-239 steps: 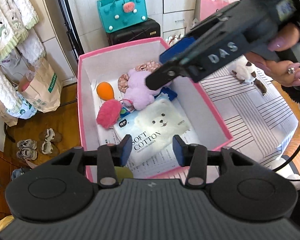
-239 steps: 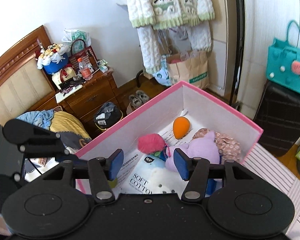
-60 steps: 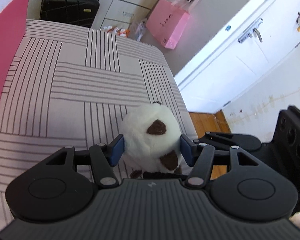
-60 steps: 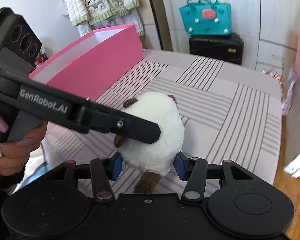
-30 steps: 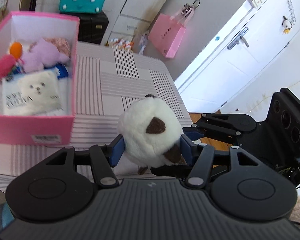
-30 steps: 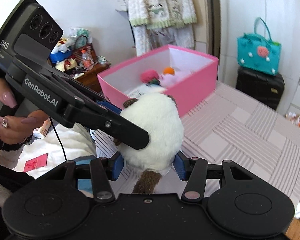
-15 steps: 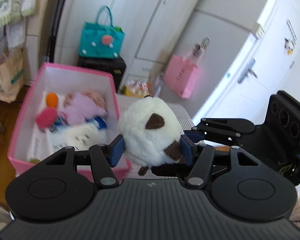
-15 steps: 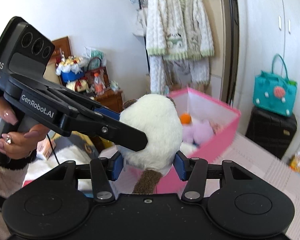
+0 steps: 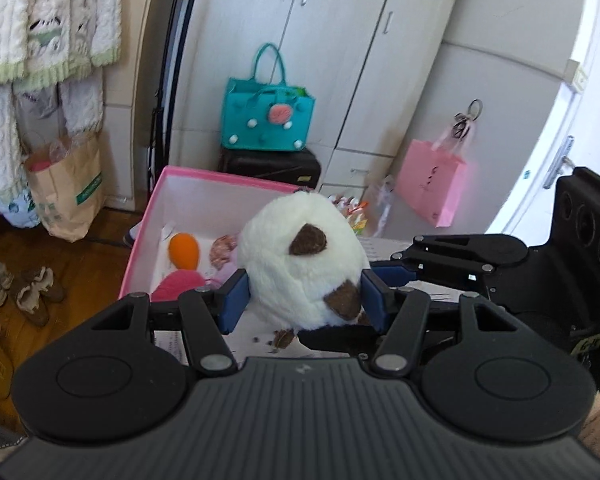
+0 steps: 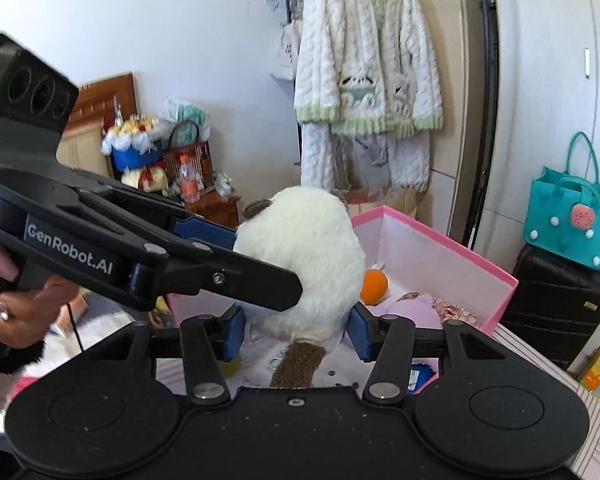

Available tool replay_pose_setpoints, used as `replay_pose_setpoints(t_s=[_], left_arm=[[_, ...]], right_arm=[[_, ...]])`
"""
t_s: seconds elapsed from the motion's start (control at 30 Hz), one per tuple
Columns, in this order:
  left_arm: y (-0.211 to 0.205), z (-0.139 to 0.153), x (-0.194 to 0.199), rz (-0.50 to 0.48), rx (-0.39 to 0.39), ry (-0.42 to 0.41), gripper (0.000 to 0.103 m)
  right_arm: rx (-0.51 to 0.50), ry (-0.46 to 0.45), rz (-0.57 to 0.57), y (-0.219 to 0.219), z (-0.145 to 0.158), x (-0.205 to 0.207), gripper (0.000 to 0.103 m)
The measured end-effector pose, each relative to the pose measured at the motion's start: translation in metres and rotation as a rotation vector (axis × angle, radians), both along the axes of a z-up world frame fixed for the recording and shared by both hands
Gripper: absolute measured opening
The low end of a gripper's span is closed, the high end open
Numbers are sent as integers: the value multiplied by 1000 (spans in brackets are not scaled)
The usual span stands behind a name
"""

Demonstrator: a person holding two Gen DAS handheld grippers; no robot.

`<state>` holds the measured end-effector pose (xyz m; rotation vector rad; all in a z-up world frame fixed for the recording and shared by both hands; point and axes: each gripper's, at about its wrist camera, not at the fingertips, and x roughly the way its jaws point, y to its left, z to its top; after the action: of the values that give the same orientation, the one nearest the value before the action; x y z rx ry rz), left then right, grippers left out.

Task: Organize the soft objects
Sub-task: 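Lower the plush cat into the box and open left tool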

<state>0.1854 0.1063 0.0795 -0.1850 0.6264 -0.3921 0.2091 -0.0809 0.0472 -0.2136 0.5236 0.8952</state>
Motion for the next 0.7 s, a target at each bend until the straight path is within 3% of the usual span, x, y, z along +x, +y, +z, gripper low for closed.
replay_pose_setpoints(t_s=[0.13,0.27,0.4,0.6,0.7], left_arm=[[8,-14,17,16,2,58,58],[21,-25,32,42,10,145,58],[24,-32,43,36,80,191,58],[31,-43,63,25,137,279,57],[31,-42,61,33,161,269,56]], right_arm=[[-127,-71,-3,29,-10,7,57],[-109,65,12,40,-19,31,57],[-60,242,15,45,-33,57,56],[-95,329,17,60,-55,69,56],[-114,338,9,61,-56,74,56]])
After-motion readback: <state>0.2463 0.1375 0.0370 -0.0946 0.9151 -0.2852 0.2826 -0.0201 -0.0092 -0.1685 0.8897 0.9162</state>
